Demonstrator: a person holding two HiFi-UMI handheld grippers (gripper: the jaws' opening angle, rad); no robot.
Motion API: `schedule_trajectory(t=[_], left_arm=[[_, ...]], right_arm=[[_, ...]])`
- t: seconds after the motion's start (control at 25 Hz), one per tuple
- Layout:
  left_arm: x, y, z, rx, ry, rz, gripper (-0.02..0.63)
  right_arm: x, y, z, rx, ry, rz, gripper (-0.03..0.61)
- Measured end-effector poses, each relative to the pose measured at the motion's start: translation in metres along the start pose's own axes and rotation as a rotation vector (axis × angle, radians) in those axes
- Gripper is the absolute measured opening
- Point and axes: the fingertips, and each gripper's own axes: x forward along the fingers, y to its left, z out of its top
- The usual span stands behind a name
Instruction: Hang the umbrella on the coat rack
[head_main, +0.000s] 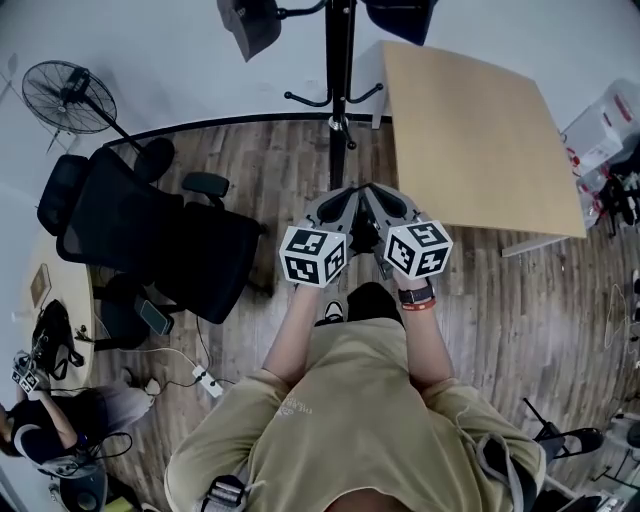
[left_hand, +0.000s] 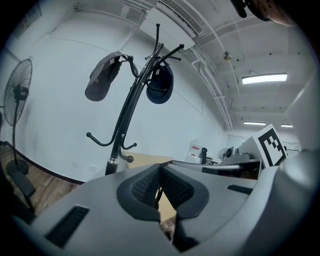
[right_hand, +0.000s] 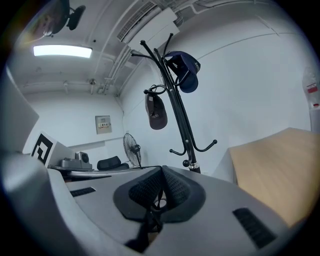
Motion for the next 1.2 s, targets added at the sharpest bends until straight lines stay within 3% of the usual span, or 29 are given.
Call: schedule_trajectory(t=[0.2,0.6,0.92,1.2], left_arm=[[0.030,0.026,-0.017,-0.034,0.057,0.034,0.023],[0.078,0.075,-0.015,-0.068,0.059,0.109,0.023],[0.098,0.091,-0.011,-0.062,0.060,0.131,0.023],[0.116,0.094,-0.008,-0.048,0.059,0.104,0.023]], right_arm=[[0.030,-0.024,-0.012,0.010,0.065,-0.004,0.017],[0.080,-0.056,-0.015,0.010,0.134,0.053,0.017],[0.098,-0.075,-0.010,0.017,0.146,0.072,0.017],[0.104,-0.098,-0.004,0.041,0.128,0.064,0.017]])
